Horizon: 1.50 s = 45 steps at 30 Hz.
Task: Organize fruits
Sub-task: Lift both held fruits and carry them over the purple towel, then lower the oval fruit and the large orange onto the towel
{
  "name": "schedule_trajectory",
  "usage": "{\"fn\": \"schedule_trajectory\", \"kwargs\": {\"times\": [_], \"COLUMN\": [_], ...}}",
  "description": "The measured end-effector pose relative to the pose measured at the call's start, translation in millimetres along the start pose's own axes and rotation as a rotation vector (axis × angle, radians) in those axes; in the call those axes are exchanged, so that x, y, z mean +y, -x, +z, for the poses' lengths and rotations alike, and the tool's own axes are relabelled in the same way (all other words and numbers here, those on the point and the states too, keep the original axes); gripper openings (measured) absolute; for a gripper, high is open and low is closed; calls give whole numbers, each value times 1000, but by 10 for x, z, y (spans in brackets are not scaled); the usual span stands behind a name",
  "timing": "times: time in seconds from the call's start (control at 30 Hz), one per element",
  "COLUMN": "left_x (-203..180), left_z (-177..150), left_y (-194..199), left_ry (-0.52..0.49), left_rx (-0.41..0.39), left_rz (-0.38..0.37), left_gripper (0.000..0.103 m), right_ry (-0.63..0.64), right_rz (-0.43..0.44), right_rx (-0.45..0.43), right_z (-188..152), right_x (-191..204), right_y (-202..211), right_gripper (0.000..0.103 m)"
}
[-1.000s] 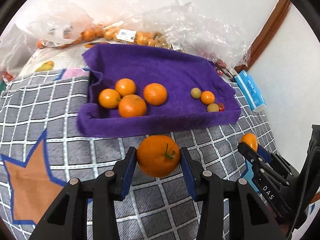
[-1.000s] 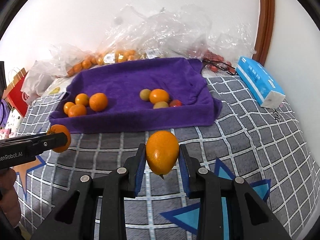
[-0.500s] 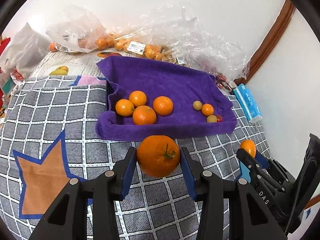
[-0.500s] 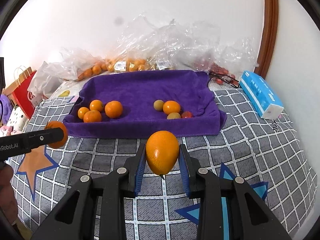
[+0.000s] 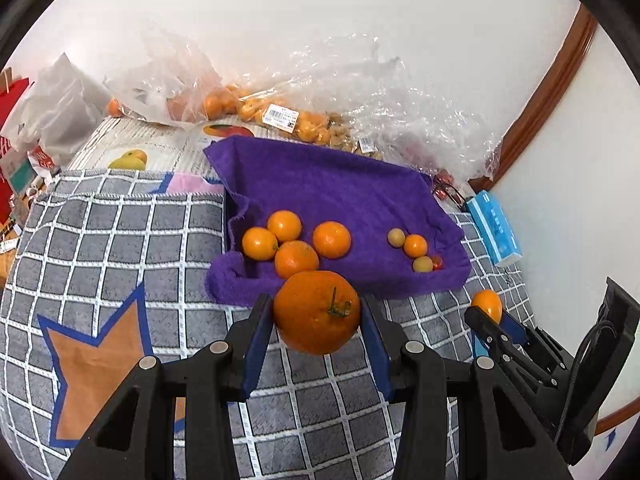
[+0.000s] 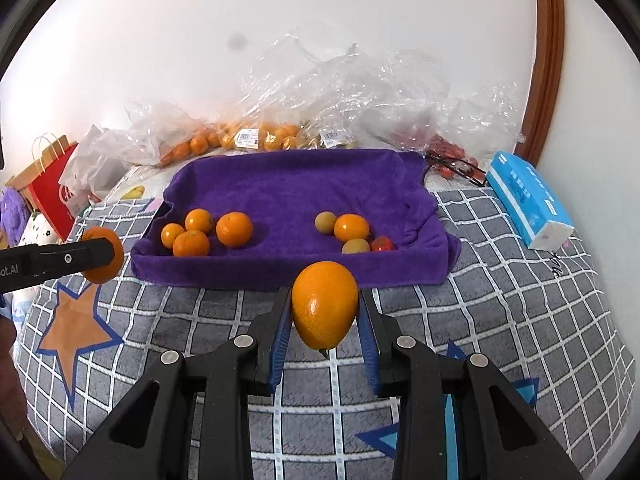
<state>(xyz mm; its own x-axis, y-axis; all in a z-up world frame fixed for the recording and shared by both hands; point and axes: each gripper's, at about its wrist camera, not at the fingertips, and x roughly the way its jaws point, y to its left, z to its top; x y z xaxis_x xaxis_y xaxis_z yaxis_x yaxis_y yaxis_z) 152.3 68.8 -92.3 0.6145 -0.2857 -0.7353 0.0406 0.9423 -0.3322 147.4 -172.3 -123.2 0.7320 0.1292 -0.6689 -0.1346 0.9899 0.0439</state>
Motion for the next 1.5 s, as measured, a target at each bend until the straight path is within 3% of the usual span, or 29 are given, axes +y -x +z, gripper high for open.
{"fn": "schedule_trajectory", "kwargs": {"times": [0.57,0.97,1.07,1.5], "left_x": [65,137,181,198], "left_z": [562,737,728,566], "left_y": [-280,-755,-814,-1058], "left_ry": [-8,-25,-20,-22], "left_rx": [-87,-73,-71,-54], "left_rz": [-4,-8,-46,-71], "left_gripper": [42,42,42,42], "right_ry": [11,-6,-14,0], "right_rz": [10,11,30,-15], "right_rx": [-69,-124,-138,-100], "right_z": [641,809,805,631], "right_x": [-114,-149,-136,-248], "right_y": [-485,-944,-1030,-1210], "right_gripper": [32,32,32,32]}}
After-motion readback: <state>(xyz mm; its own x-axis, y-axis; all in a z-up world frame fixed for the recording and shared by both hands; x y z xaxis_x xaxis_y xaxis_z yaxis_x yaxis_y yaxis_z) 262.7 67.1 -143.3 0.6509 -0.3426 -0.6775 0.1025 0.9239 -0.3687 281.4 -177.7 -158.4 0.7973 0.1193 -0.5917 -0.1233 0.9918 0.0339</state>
